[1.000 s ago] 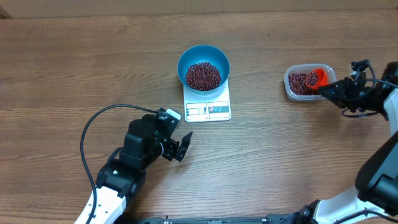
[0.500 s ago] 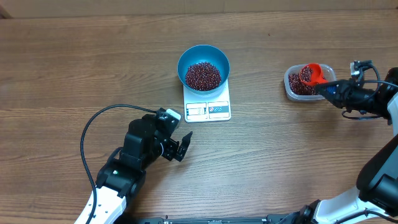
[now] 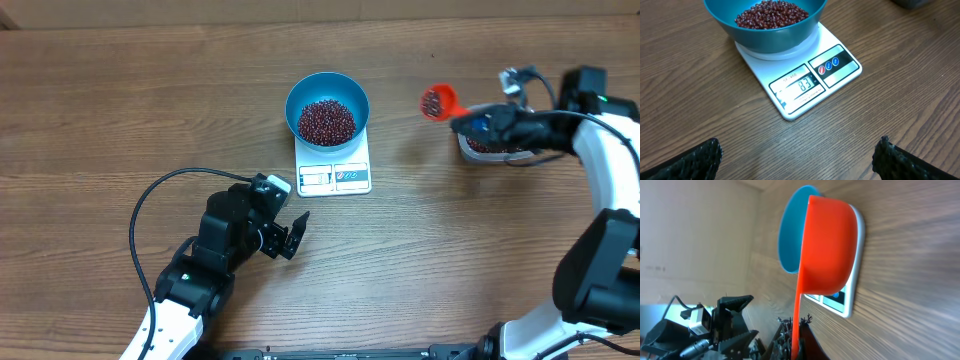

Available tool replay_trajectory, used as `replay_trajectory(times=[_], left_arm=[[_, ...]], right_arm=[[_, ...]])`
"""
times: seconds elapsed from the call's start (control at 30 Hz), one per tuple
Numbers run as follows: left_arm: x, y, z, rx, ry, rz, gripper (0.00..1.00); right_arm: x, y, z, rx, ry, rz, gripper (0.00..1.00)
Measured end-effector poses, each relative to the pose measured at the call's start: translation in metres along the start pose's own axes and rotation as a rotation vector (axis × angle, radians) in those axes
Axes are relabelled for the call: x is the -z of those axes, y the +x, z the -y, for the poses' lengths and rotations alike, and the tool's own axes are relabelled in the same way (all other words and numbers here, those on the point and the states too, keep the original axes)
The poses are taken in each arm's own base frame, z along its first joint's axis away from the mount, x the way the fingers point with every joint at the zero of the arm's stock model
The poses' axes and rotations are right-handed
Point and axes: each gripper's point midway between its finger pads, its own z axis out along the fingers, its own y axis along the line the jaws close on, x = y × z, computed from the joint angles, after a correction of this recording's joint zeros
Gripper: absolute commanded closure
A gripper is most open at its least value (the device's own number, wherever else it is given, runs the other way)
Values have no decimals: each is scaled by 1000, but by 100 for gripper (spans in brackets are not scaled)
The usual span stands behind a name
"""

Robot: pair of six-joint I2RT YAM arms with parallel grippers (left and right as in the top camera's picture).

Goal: Scoop item into bowl and weigh 150g on scale
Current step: 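Lift the filled scoop out of the container with right gripper, then move the scoop over the blue bowl and pour beans in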

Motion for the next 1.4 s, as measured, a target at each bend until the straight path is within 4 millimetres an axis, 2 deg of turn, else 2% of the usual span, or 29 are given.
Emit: replay_trajectory(times=[0.23, 0.37, 0.53, 0.8, 1.03, 1.2, 1.4], left_arm=[[0, 0, 0, 0, 0, 0, 0], [0, 0, 0, 0, 0, 0, 1], [0, 0, 0, 0, 0, 0, 0], [0, 0, 0, 0, 0, 0, 1], [0, 0, 0, 0, 0, 0, 0], [0, 0, 0, 0, 0, 0, 1], [0, 0, 0, 0, 0, 0, 0]], right_arm=[[-58, -9, -40, 126, 5, -70, 96], [-93, -3, -54, 156, 44, -108, 96], [-127, 1, -65, 218, 108, -117, 96], [-153, 5, -65, 297, 274, -108, 96], [-163, 1, -65, 406, 430, -84, 96], [-169, 7, -62, 485, 532, -92, 96], [-170, 4, -67, 607, 667, -87, 96]])
